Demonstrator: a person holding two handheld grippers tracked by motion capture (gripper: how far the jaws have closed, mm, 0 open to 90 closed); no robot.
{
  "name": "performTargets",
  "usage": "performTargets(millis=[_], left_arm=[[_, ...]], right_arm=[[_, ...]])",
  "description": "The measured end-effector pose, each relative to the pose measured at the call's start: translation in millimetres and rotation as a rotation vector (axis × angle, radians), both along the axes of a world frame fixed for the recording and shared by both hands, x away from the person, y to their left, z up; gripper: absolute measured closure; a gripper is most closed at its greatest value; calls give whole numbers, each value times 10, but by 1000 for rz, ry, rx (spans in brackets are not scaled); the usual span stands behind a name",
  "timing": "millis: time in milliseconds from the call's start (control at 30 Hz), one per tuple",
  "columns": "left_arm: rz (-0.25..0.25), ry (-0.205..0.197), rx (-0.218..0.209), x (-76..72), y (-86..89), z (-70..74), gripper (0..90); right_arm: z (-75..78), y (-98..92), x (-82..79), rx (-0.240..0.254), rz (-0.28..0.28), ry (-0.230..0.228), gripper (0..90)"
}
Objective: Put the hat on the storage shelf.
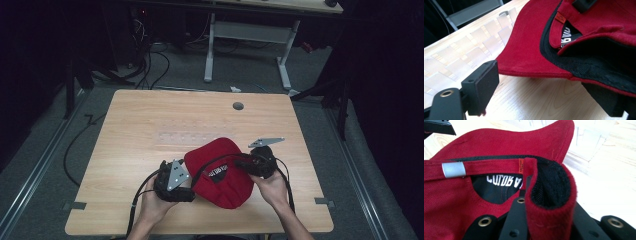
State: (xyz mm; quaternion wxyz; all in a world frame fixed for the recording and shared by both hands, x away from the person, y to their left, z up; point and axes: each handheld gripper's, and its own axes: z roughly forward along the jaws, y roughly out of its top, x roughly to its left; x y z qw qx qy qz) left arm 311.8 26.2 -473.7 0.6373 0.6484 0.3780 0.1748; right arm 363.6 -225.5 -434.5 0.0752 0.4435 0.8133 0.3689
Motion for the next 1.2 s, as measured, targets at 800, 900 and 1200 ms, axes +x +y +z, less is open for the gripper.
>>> performTargets(millis=[800, 900, 1200], left_arm=[[-88, 41, -64, -41, -30, 54, 597], [-97, 64, -86, -19, 15, 91, 709], [-138, 84, -82, -36, 57, 169, 795]], right_arm=[[-12, 122, -72, 49, 95, 69, 838], [-64, 108, -80, 82, 107, 83, 831], [-79, 58, -57, 144, 144, 93, 815]])
